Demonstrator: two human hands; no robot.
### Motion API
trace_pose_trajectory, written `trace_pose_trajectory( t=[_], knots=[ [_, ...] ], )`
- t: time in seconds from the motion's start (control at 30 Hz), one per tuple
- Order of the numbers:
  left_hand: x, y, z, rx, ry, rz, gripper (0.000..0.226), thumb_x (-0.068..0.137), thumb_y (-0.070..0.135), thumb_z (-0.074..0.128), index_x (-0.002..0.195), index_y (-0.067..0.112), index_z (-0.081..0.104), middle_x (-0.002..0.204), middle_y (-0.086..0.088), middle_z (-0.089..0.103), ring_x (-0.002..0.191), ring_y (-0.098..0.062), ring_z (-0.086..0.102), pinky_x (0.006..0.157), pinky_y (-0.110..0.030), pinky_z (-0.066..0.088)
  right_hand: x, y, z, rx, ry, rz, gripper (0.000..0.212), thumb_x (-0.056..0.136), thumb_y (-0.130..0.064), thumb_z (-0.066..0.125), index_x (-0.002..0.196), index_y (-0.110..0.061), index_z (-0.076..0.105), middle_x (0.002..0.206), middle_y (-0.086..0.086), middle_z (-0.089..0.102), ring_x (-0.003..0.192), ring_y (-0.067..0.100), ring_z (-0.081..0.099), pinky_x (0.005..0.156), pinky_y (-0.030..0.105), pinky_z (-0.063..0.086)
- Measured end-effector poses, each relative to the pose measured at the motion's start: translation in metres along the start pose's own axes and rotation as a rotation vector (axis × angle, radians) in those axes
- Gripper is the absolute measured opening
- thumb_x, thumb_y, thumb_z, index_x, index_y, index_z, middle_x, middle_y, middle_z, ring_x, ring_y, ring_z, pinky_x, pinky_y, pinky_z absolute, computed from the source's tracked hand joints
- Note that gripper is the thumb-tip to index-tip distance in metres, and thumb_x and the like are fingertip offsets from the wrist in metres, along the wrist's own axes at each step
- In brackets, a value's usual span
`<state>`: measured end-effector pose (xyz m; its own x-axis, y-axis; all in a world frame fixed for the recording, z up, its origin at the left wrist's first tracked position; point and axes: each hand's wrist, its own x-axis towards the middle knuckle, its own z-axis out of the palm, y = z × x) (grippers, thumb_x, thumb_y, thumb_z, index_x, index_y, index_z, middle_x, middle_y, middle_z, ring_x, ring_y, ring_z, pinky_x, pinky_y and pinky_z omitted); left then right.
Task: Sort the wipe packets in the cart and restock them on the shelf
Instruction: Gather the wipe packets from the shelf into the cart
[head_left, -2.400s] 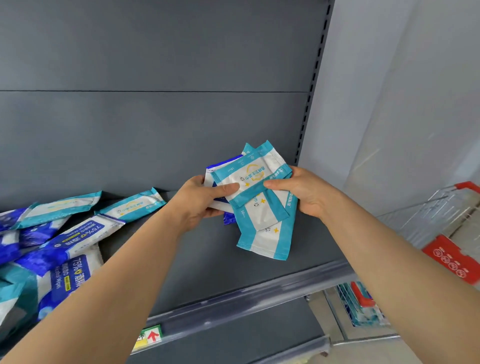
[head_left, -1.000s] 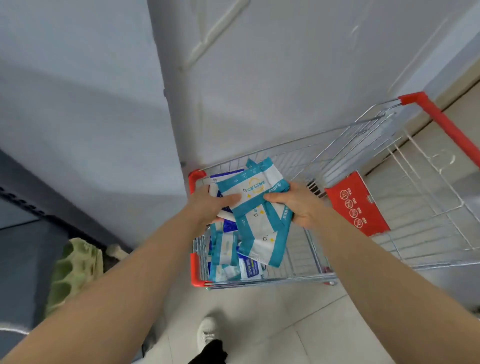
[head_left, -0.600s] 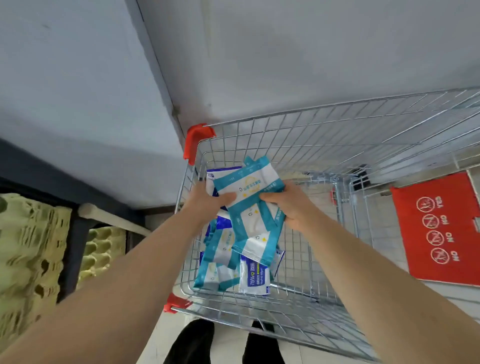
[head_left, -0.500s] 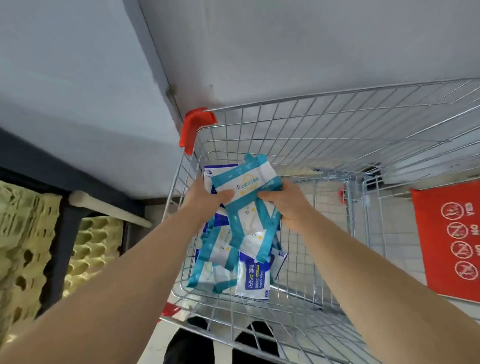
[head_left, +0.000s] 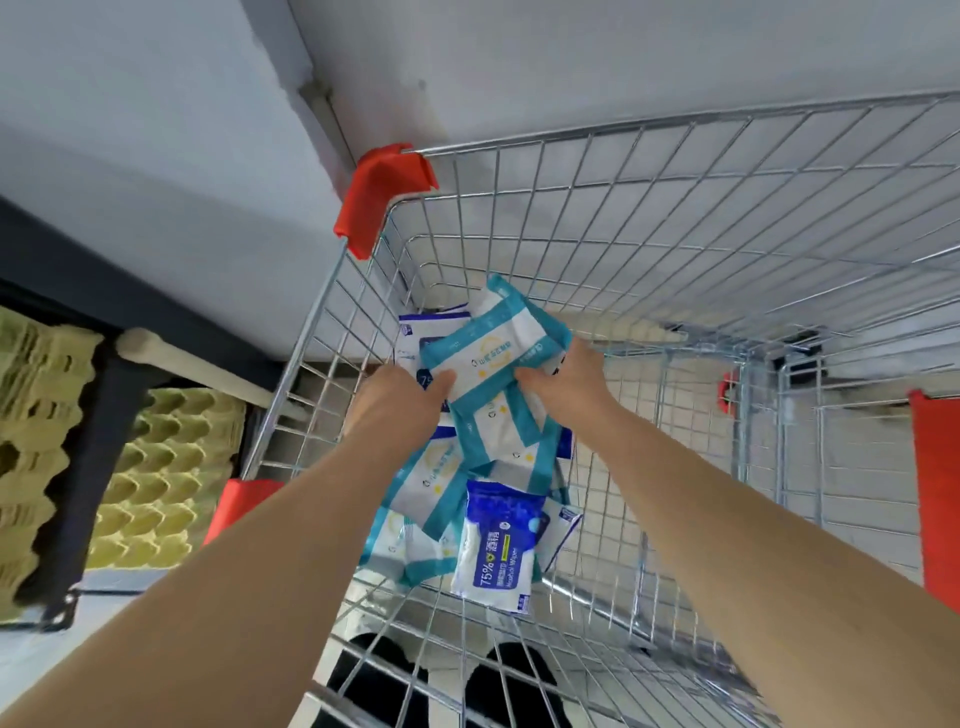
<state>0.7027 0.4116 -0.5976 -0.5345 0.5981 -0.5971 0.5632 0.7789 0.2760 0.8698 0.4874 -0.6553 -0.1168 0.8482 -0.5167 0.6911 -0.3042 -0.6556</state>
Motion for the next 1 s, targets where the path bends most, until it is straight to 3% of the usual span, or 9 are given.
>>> trace_pose_trajectory(
  t=[0.13, 0.27, 0.43, 0.5, 0.6, 0.67, 0.77, 1.0],
  knots=[
    [-0.026, 0.004, -0.021, 0.147, 0.070, 0.066, 0.044, 0.092, 0.055, 0.047, 0.094, 0.010, 0.050, 0.085, -0.007, 0.057, 0.073, -0.023, 0.058, 0.062, -0.032, 0.049, -0.018, -0.017, -0.026, -0.183, -0.015, -0.132, 0.048, 0.063, -0.051, 0.061, 0.104, -0.026, 0.057, 0.101, 0.001, 0.060, 0.097, 0.022, 0.058, 0.082, 0.041, 0.053],
    [-0.069, 0.021, -0.062, 0.314, 0.170, 0.232, 0.032, 0.095, 0.046, 0.044, 0.100, 0.016, 0.055, 0.096, -0.005, 0.060, 0.083, -0.024, 0.061, 0.069, -0.036, 0.055, -0.080, -0.085, -0.068, -0.352, -0.054, -0.299, 0.017, 0.088, -0.020, 0.061, 0.103, -0.013, 0.061, 0.100, 0.002, 0.057, 0.092, 0.020, 0.057, 0.071, 0.029, 0.043],
    [-0.137, 0.043, -0.155, 0.407, 0.328, 0.400, 0.033, 0.097, 0.039, 0.040, 0.116, 0.018, 0.058, 0.110, -0.004, 0.061, 0.095, -0.022, 0.059, 0.073, -0.032, 0.044, -0.153, -0.180, -0.113, -0.558, -0.077, -0.580, 0.041, 0.094, -0.022, 0.055, 0.134, -0.015, 0.051, 0.130, 0.005, 0.058, 0.119, 0.023, 0.053, 0.100, 0.034, 0.041],
    [-0.168, 0.044, -0.199, 0.402, 0.398, 0.440, 0.036, 0.099, 0.038, 0.037, 0.122, 0.018, 0.057, 0.115, -0.003, 0.060, 0.102, -0.022, 0.057, 0.079, -0.033, 0.043, -0.183, -0.222, -0.130, -0.610, -0.057, -0.705, 0.036, 0.093, -0.020, 0.057, 0.128, -0.017, 0.056, 0.124, 0.005, 0.062, 0.113, 0.023, 0.056, 0.096, 0.032, 0.041],
    [-0.212, 0.032, -0.261, 0.371, 0.540, 0.470, 0.041, 0.098, 0.044, 0.035, 0.122, 0.019, 0.057, 0.118, 0.000, 0.060, 0.104, -0.022, 0.056, 0.086, -0.034, 0.043, -0.226, -0.289, -0.150, -0.653, -0.017, -0.833, 0.015, 0.089, -0.018, 0.060, 0.102, -0.015, 0.066, 0.102, 0.002, 0.067, 0.098, 0.024, 0.058, 0.081, 0.030, 0.039],
    [-0.239, 0.017, -0.300, 0.320, 0.622, 0.482, 0.041, 0.097, 0.045, 0.037, 0.124, 0.020, 0.057, 0.118, 0.001, 0.061, 0.104, -0.022, 0.057, 0.087, -0.034, 0.045, -0.253, -0.330, -0.156, -0.659, -0.019, -0.913, 0.029, 0.089, -0.021, 0.060, 0.116, -0.010, 0.063, 0.117, 0.007, 0.064, 0.113, 0.027, 0.055, 0.093, 0.033, 0.038],
    [-0.278, -0.011, -0.358, 0.239, 0.731, 0.477, 0.042, 0.097, 0.046, 0.039, 0.128, 0.022, 0.054, 0.118, 0.003, 0.061, 0.105, -0.021, 0.057, 0.089, -0.035, 0.045, -0.302, -0.387, -0.157, -0.672, -0.026, -1.040, 0.048, 0.094, -0.026, 0.056, 0.139, -0.012, 0.047, 0.140, 0.005, 0.052, 0.130, 0.022, 0.044, 0.104, 0.025, 0.028],
    [-0.350, -0.114, -0.481, 0.145, 1.011, 0.388, 0.038, 0.095, 0.046, 0.044, 0.119, 0.021, 0.061, 0.107, 0.003, 0.064, 0.101, -0.022, 0.058, 0.081, -0.032, 0.042, -0.416, -0.515, -0.099, -0.597, -0.014, -1.313, 0.048, 0.095, -0.030, 0.055, 0.140, -0.017, 0.045, 0.139, 0.002, 0.053, 0.128, 0.021, 0.047, 0.103, 0.030, 0.037]
  ],
)
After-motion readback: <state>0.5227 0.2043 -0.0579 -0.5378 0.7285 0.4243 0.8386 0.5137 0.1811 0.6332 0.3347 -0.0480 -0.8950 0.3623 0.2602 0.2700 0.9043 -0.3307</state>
